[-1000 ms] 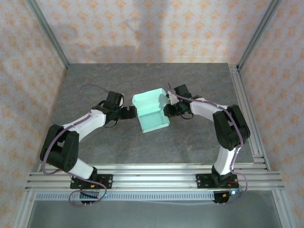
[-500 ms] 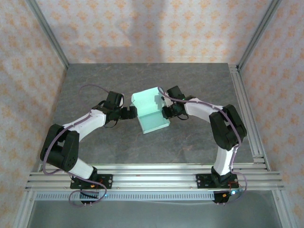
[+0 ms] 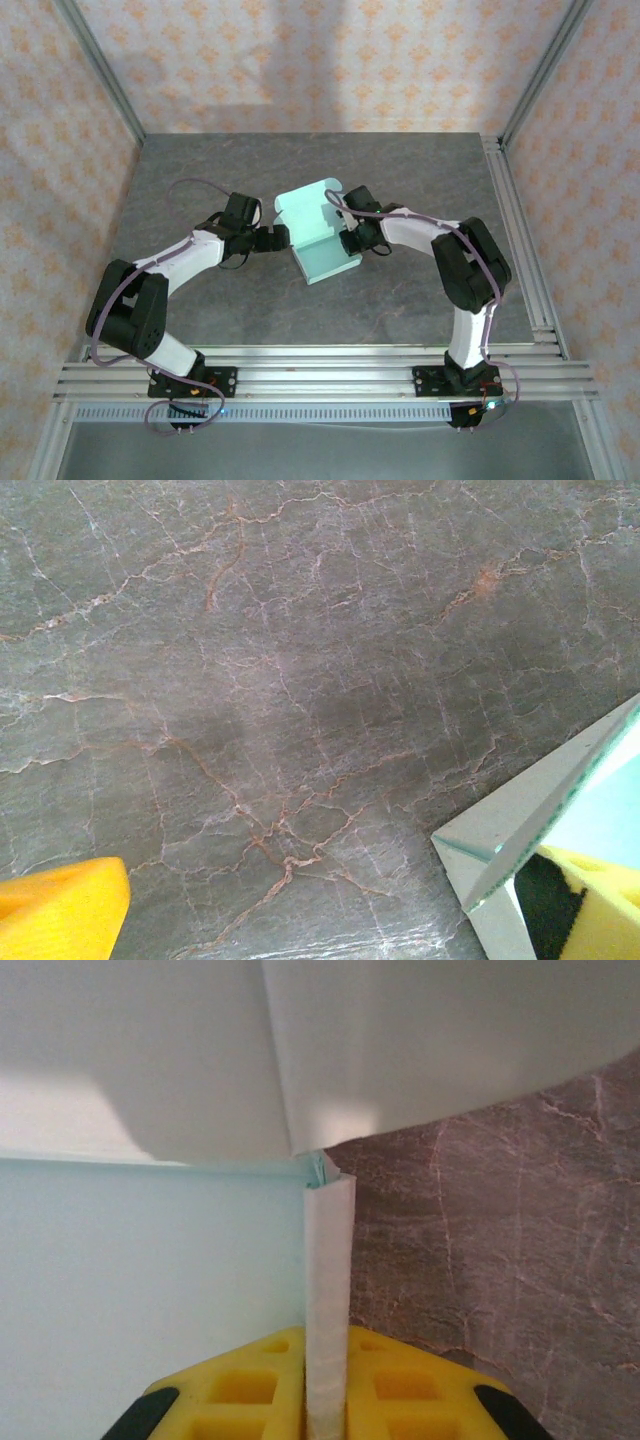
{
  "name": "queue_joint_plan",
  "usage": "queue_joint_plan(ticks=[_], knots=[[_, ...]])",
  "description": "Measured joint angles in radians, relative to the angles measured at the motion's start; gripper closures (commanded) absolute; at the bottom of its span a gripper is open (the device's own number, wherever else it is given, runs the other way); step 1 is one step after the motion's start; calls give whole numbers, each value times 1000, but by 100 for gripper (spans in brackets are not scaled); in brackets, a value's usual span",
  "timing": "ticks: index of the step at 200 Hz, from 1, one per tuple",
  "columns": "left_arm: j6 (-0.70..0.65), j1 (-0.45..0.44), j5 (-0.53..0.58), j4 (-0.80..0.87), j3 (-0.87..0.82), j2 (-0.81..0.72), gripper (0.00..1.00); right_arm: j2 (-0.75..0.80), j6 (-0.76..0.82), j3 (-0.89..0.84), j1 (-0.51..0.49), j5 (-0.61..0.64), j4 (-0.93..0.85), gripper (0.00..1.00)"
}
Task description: Fold the paper box
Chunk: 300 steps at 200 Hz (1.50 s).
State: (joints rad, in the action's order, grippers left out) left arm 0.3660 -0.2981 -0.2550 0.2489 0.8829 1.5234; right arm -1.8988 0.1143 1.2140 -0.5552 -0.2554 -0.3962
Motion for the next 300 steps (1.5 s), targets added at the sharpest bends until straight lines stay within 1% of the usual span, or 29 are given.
queue_joint_plan(ticks=[25, 31, 39, 54, 90, 146, 177, 197, 222, 261, 300], knots=[[0, 0, 0, 0, 0, 0, 0, -21, 0, 15, -12, 39, -10, 86], [0, 0, 0, 0, 0, 0, 0, -23, 0, 17, -15, 46, -12, 88], [0, 0, 0, 0, 0, 0, 0, -24, 1, 21, -19, 59, -16, 94], [0, 0, 0, 0, 0, 0, 0, -27, -11, 29, -24, 79, -22, 100], [0, 0, 0, 0, 0, 0, 0, -51, -8, 66, -41, 159, -58, 100], [0, 0, 0, 0, 0, 0, 0, -130, -34, 172, -103, 360, -141, 100], [0, 0, 0, 0, 0, 0, 0, -156, -58, 205, -117, 413, -164, 100], [0, 0, 0, 0, 0, 0, 0, -148, -67, 196, -116, 396, -154, 81], [0, 0, 0, 0, 0, 0, 0, -124, -76, 163, -112, 369, -124, 67], [0, 0, 0, 0, 0, 0, 0, -49, -71, 98, -102, 269, -93, 53], [0, 0, 0, -12, -10, -35, 0, 50, -67, 47, -56, 142, -58, 45]])
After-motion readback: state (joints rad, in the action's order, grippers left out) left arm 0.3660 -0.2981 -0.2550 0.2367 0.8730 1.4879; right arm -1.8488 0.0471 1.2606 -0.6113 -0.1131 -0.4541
